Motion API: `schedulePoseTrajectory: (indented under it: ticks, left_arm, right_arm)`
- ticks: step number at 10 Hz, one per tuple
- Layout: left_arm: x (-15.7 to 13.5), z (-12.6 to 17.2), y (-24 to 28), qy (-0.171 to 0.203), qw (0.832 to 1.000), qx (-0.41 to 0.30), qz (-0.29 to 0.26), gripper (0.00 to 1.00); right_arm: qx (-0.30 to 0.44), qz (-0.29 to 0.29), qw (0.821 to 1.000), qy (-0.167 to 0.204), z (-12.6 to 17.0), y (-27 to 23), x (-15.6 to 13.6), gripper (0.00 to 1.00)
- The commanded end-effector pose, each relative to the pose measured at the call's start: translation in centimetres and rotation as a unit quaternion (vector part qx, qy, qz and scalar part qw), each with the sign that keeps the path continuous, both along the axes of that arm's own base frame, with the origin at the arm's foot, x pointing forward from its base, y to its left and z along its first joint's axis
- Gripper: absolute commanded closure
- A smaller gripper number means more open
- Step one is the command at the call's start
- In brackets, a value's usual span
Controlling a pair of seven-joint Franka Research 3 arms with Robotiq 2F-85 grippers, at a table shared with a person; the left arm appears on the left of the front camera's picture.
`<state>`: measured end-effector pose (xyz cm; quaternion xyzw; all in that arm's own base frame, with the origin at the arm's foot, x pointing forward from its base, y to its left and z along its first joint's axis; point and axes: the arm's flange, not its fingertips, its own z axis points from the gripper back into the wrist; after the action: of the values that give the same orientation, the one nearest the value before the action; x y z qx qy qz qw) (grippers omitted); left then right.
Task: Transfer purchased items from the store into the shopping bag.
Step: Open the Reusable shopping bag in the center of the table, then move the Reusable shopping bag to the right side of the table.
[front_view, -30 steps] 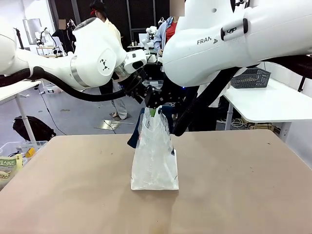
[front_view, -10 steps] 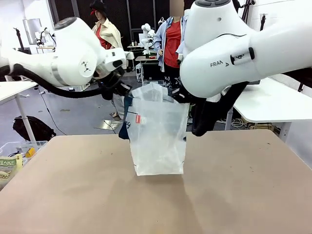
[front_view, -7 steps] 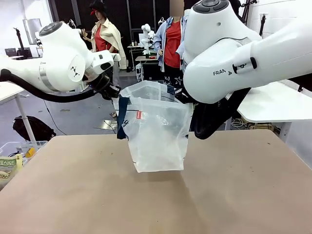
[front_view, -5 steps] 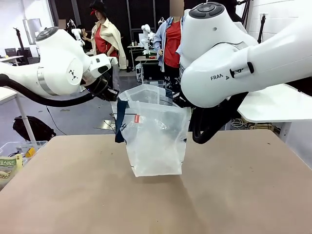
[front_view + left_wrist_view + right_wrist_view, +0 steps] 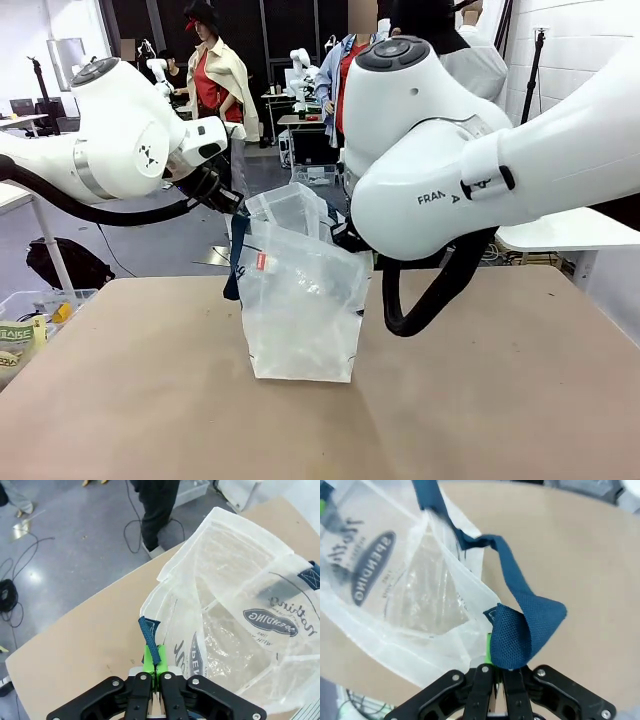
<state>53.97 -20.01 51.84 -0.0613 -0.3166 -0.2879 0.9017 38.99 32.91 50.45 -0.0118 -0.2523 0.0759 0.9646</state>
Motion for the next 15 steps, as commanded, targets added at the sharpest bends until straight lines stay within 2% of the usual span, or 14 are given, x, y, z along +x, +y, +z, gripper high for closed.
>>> schedulePoseTrajectory:
  ticks: [1,2,15]
  left_arm:
    - [-1.2,-1.5,-0.8,0.021,0.999,0.013,-0.026,1.00]
    - [0.0,0.0,0.0,0.000,1.000,0.000,0.000,1.00]
    - [0.0,0.0,0.0,0.000,1.000,0.000,0.000,1.00]
  right_arm:
    - [-0.020,0.016,1.000,0.008,-1.3,0.5,0.4,1.00]
    - [0.000,0.000,1.000,0.000,0.0,0.0,0.0,1.00]
    - [0.000,0.000,1.000,0.000,0.0,0.0,0.0,1.00]
